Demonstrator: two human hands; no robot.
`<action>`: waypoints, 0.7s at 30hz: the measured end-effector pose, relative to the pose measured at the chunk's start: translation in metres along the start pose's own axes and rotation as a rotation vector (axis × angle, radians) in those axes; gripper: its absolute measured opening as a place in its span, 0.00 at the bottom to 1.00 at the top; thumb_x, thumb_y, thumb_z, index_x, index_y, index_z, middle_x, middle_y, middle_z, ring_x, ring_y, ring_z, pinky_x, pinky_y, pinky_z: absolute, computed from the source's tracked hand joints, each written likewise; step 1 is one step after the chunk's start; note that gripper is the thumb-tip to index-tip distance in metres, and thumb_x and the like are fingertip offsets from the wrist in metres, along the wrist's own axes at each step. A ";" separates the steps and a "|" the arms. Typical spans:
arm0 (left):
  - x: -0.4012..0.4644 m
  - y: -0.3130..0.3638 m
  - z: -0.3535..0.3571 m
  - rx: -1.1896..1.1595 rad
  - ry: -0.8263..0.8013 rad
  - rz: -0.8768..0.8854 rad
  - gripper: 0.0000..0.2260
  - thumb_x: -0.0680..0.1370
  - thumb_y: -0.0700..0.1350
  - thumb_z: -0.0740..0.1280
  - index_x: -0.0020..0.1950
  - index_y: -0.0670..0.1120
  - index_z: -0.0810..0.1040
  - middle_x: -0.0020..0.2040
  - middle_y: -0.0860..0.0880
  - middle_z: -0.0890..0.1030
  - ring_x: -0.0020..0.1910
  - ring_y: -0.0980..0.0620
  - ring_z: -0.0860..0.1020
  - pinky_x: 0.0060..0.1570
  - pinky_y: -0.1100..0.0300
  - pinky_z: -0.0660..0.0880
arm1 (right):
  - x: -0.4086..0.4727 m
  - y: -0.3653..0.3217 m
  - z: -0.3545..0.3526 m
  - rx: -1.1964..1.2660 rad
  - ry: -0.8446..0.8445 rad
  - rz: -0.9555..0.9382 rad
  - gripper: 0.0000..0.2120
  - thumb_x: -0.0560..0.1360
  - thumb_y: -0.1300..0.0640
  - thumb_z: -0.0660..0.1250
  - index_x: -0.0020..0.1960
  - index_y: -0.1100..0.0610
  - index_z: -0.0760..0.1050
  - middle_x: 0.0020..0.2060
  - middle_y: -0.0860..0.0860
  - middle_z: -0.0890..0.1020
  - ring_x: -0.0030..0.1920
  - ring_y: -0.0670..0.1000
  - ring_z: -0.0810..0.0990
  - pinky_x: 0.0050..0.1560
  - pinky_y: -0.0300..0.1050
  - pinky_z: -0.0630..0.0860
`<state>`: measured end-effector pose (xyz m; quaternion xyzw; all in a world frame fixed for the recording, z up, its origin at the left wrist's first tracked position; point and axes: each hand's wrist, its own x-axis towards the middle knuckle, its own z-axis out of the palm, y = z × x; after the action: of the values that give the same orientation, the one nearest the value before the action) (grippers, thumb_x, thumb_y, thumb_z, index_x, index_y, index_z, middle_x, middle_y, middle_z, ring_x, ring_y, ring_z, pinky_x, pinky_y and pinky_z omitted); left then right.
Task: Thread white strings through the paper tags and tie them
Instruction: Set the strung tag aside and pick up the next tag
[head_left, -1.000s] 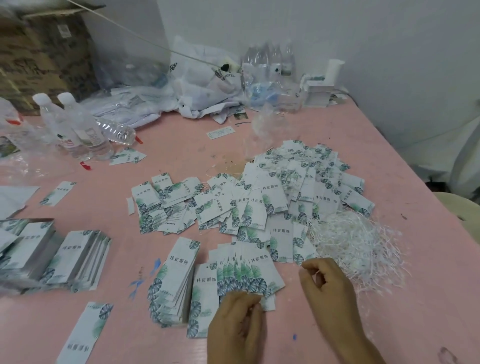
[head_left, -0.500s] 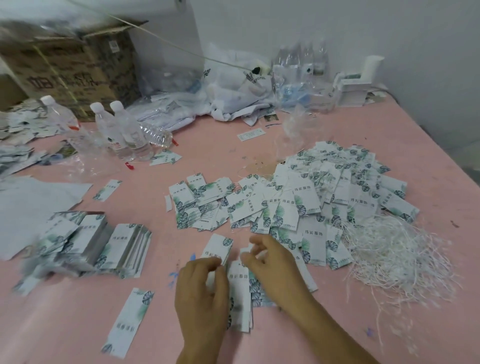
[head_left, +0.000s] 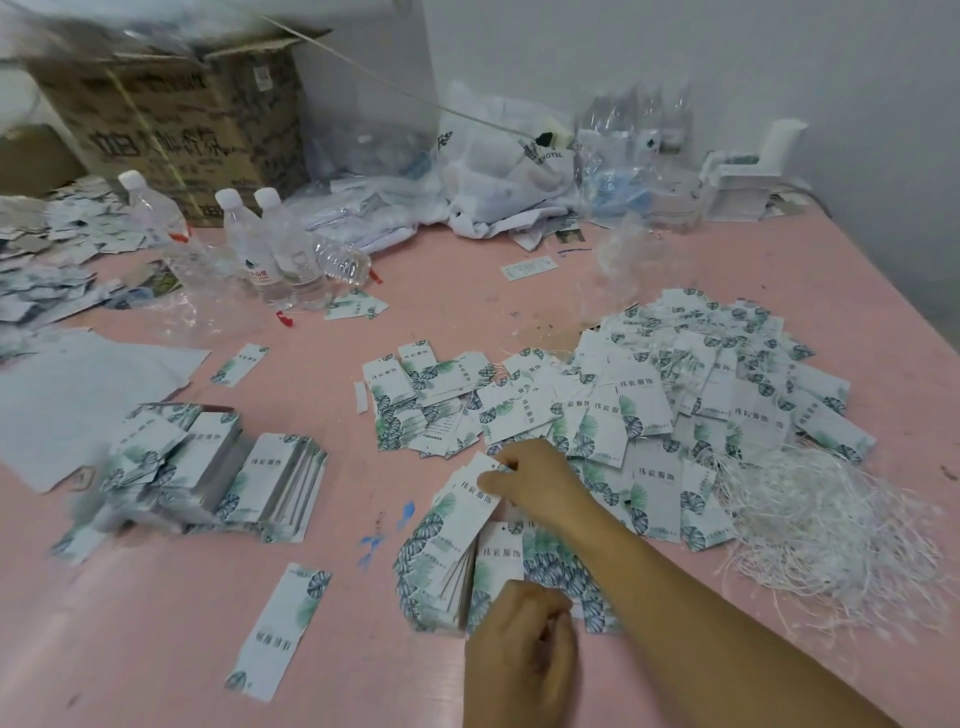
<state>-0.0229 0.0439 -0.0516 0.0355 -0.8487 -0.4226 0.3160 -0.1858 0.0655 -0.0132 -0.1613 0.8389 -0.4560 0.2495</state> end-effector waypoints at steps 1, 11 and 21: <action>0.000 0.000 0.000 0.000 -0.004 -0.004 0.05 0.72 0.42 0.67 0.42 0.51 0.80 0.42 0.58 0.79 0.35 0.61 0.76 0.30 0.65 0.73 | -0.002 0.001 -0.001 -0.021 0.016 -0.016 0.15 0.73 0.54 0.71 0.32 0.54 0.69 0.28 0.51 0.69 0.24 0.47 0.70 0.33 0.43 0.67; 0.014 0.020 -0.004 -0.911 -0.100 -0.977 0.07 0.71 0.44 0.72 0.41 0.40 0.83 0.38 0.38 0.84 0.32 0.46 0.83 0.30 0.59 0.79 | -0.067 0.023 -0.072 0.378 0.080 -0.019 0.10 0.80 0.59 0.63 0.47 0.51 0.83 0.34 0.53 0.83 0.34 0.50 0.77 0.31 0.38 0.72; 0.019 0.020 0.007 -1.308 -0.140 -1.206 0.15 0.63 0.28 0.67 0.49 0.27 0.80 0.43 0.24 0.80 0.32 0.35 0.82 0.31 0.47 0.82 | -0.106 0.064 -0.067 -0.062 0.451 0.100 0.03 0.77 0.51 0.65 0.48 0.45 0.77 0.40 0.42 0.82 0.40 0.44 0.81 0.40 0.41 0.78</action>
<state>-0.0380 0.0555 -0.0301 0.2628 -0.2920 -0.9179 -0.0555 -0.1391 0.1989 -0.0078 -0.0212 0.8940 -0.4416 0.0732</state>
